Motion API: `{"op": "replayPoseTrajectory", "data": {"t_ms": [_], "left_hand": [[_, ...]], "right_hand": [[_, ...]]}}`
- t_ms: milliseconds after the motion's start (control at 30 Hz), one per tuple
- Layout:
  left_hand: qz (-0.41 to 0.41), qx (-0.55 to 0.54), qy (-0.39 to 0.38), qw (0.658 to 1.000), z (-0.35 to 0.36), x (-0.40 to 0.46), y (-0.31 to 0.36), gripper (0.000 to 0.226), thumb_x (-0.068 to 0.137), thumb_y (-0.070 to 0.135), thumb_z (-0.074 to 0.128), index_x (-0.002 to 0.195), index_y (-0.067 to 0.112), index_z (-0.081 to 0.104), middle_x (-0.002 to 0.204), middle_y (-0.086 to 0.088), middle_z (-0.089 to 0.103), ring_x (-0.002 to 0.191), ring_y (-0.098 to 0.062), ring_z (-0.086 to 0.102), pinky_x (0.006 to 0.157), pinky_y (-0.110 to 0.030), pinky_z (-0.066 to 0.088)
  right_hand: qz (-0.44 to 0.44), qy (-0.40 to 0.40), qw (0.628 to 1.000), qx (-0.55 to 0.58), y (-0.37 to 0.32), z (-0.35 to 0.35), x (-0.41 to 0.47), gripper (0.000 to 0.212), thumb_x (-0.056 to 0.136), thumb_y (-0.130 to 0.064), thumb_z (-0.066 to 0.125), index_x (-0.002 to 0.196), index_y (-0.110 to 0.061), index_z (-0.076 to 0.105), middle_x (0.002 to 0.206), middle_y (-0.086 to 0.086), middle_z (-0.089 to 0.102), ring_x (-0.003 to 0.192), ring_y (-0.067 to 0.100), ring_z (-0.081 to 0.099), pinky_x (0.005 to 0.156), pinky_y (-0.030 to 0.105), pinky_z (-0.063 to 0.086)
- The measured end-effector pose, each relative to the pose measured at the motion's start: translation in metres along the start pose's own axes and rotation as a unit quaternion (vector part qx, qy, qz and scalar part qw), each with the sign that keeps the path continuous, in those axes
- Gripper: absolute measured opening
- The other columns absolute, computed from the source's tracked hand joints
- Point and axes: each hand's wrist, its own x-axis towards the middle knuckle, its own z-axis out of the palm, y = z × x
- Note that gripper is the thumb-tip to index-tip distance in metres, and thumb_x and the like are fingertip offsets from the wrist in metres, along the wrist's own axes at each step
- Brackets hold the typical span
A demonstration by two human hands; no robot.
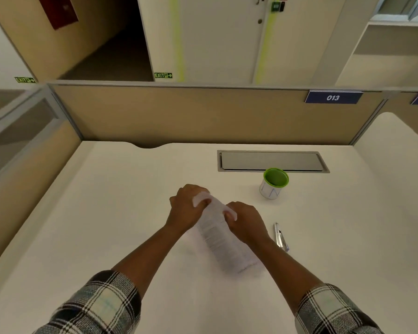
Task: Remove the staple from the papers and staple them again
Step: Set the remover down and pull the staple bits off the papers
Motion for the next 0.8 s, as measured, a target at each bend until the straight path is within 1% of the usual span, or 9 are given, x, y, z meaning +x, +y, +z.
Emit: {"op": "replayPoseTrajectory", "data": {"t_ms": [100, 167, 267, 367, 433, 500, 567, 700, 800], "left_hand": [[-0.045, -0.031, 0.105, 0.993, 0.004, -0.012, 0.010, 0.066, 0.077, 0.051, 0.071, 0.132, 0.022, 0.047, 0.137, -0.001, 0.048, 0.123, -0.016, 0.046, 0.103, -0.040, 0.035], [-0.107, -0.081, 0.138, 0.981, 0.008, -0.023, 0.022, 0.070, 0.078, 0.050, 0.071, 0.134, 0.020, 0.042, 0.138, -0.003, 0.047, 0.120, -0.017, 0.049, 0.102, -0.040, 0.040], [-0.185, -0.227, 0.071, 0.954, 0.018, -0.033, 0.036, 0.061, 0.081, 0.053, 0.066, 0.129, 0.019, 0.050, 0.127, 0.000, 0.059, 0.106, -0.014, 0.058, 0.093, -0.031, 0.050], [-0.204, -0.296, 0.043, 0.932, 0.029, -0.039, 0.043, 0.047, 0.078, 0.059, 0.062, 0.106, 0.021, 0.065, 0.104, 0.003, 0.071, 0.097, -0.016, 0.068, 0.089, -0.042, 0.058], [-0.220, -0.328, 0.062, 0.917, 0.029, -0.039, 0.047, 0.024, 0.084, 0.047, 0.064, 0.089, 0.024, 0.067, 0.092, 0.003, 0.073, 0.090, -0.017, 0.070, 0.086, -0.043, 0.059], [-0.250, -0.363, 0.082, 0.894, 0.026, -0.037, 0.047, 0.011, 0.088, 0.035, 0.064, 0.090, 0.025, 0.068, 0.097, 0.000, 0.074, 0.090, -0.020, 0.070, 0.084, -0.044, 0.059], [-0.276, -0.380, 0.098, 0.877, 0.020, -0.035, 0.046, 0.020, 0.091, 0.029, 0.063, 0.107, 0.017, 0.068, 0.108, -0.004, 0.072, 0.095, -0.026, 0.069, 0.082, -0.045, 0.060], [-0.279, -0.372, 0.101, 0.879, 0.014, -0.035, 0.042, 0.027, 0.093, 0.023, 0.060, 0.118, 0.013, 0.063, 0.107, -0.004, 0.066, 0.096, -0.028, 0.065, 0.086, -0.043, 0.058], [-0.252, -0.367, 0.069, 0.892, 0.009, -0.037, 0.036, 0.024, 0.094, 0.020, 0.059, 0.116, 0.013, 0.063, 0.111, -0.007, 0.068, 0.099, -0.029, 0.066, 0.084, -0.045, 0.059]], "right_hand": [[0.034, 0.068, 0.997, -0.025, -0.010, -0.004, 0.002, 0.014, 0.089, -0.020, 0.055, 0.082, -0.015, 0.066, 0.074, 0.000, 0.067, 0.062, 0.020, 0.060, 0.060, 0.031, 0.045], [0.042, 0.109, 0.992, -0.044, -0.018, -0.006, 0.002, 0.014, 0.087, -0.015, 0.056, 0.086, -0.014, 0.070, 0.076, 0.001, 0.069, 0.064, 0.021, 0.062, 0.061, 0.031, 0.045], [0.018, 0.138, 0.987, -0.077, -0.030, -0.003, -0.004, 0.023, 0.076, -0.006, 0.067, 0.097, -0.013, 0.073, 0.089, 0.004, 0.072, 0.074, 0.022, 0.066, 0.063, 0.031, 0.046], [0.002, 0.132, 0.988, -0.084, -0.043, 0.004, -0.012, 0.029, 0.072, -0.005, 0.072, 0.101, -0.013, 0.072, 0.100, 0.005, 0.071, 0.082, 0.024, 0.066, 0.067, 0.033, 0.048], [-0.003, 0.125, 0.988, -0.090, -0.049, 0.008, -0.015, 0.029, 0.072, -0.008, 0.073, 0.101, -0.013, 0.072, 0.103, 0.005, 0.070, 0.081, 0.023, 0.065, 0.067, 0.032, 0.048], [-0.010, 0.122, 0.988, -0.092, -0.055, 0.007, -0.019, 0.037, 0.069, -0.008, 0.074, 0.106, -0.013, 0.071, 0.103, 0.005, 0.070, 0.079, 0.023, 0.065, 0.065, 0.032, 0.048], [-0.021, 0.121, 0.987, -0.105, -0.060, 0.005, -0.023, 0.041, 0.070, -0.013, 0.076, 0.110, -0.013, 0.069, 0.103, 0.005, 0.071, 0.078, 0.022, 0.065, 0.063, 0.031, 0.048], [-0.026, 0.097, 0.990, -0.102, -0.058, 0.002, -0.030, 0.045, 0.087, -0.045, 0.053, 0.119, -0.016, 0.065, 0.114, 0.003, 0.068, 0.092, 0.020, 0.066, 0.073, 0.032, 0.050], [-0.028, 0.095, 0.994, -0.041, -0.052, -0.004, -0.031, 0.045, 0.090, -0.045, 0.042, 0.116, -0.017, 0.067, 0.113, 0.002, 0.069, 0.095, 0.019, 0.066, 0.077, 0.032, 0.049]]}}
